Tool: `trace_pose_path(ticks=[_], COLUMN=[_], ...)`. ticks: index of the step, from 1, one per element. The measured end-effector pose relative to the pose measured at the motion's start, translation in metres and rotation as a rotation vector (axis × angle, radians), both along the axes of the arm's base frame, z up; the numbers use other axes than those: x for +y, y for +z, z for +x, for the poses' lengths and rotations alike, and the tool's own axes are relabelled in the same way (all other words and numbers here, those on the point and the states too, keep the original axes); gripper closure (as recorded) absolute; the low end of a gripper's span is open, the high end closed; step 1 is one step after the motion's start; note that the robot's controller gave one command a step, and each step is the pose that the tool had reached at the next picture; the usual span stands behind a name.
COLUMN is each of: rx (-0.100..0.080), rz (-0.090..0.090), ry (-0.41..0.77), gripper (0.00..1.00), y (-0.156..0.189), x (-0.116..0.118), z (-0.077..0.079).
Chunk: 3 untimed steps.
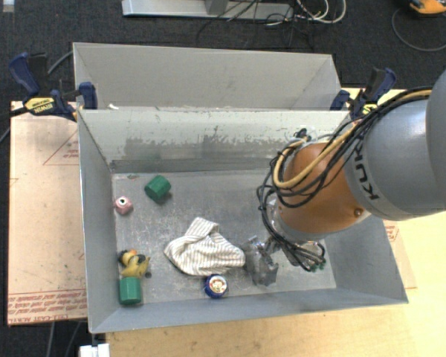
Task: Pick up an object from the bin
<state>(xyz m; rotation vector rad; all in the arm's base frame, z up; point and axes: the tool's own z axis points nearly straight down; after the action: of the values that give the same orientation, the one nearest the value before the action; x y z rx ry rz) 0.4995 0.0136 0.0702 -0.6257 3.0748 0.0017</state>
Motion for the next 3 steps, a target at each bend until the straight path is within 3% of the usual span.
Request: trace_pose_path(ticks=[1,2,3], rx=[0.000,-0.018,-0.018], rz=[0.002,0.003,0.003], ry=[0.096,0.122,0.123], gripper=[1.00,0.00,0.00], y=[0.000,0.002,0.002], x=[0.051,0.067,0.067], z=[-0.008,-0.011,-0.011])
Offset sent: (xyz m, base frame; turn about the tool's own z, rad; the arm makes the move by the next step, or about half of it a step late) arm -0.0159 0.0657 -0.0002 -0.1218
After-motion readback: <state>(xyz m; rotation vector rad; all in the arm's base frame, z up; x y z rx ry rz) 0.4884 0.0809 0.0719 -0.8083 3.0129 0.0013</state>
